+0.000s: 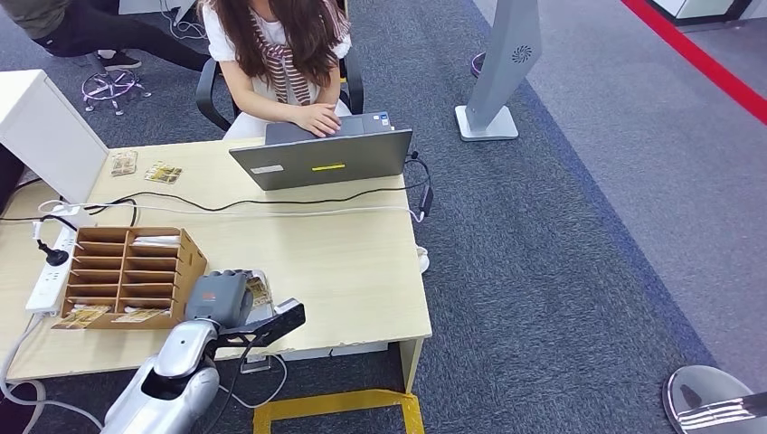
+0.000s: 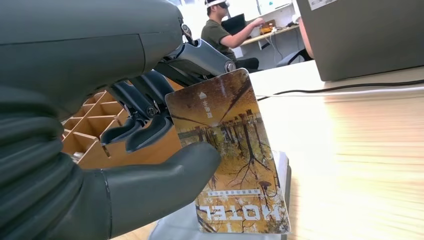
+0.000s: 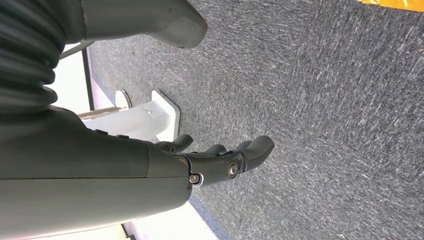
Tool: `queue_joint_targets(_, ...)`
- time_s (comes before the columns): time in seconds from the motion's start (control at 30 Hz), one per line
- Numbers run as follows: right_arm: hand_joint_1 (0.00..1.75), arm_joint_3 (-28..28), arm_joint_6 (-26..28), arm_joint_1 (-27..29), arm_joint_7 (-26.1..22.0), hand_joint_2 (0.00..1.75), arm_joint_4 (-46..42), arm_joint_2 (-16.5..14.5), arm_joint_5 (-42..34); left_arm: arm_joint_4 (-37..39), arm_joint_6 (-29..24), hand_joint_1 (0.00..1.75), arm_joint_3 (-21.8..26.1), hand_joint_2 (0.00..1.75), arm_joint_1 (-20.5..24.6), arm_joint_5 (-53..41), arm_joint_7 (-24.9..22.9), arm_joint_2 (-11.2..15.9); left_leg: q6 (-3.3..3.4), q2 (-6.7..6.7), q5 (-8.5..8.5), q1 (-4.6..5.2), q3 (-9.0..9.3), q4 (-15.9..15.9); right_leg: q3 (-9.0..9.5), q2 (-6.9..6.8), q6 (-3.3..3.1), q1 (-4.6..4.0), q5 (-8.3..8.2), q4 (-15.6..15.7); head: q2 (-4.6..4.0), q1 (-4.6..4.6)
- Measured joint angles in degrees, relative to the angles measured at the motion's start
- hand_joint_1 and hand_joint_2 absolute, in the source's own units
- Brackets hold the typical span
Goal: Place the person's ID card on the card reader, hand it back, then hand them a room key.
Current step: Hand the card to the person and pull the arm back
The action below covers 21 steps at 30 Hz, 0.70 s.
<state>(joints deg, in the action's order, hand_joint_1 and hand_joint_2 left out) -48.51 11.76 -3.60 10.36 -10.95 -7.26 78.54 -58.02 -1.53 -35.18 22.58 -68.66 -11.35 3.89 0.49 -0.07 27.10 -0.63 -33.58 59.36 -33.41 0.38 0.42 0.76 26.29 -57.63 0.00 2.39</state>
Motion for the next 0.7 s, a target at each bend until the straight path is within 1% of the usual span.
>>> queue_joint_targets(0.7,0.0,-0.21,-0.27,0.0,-0.01,1.75,0.0,0.0,0.26,0.78,-0.18,1.75,1.82,1.75,-0.05,-0.19,-0.34,-0.56,-0.01,-0.01,-0.01,0.0,0.02,0.0,0.03,-0.01,0.0,0.0,-0.01,-0.01,0.0,0.01)
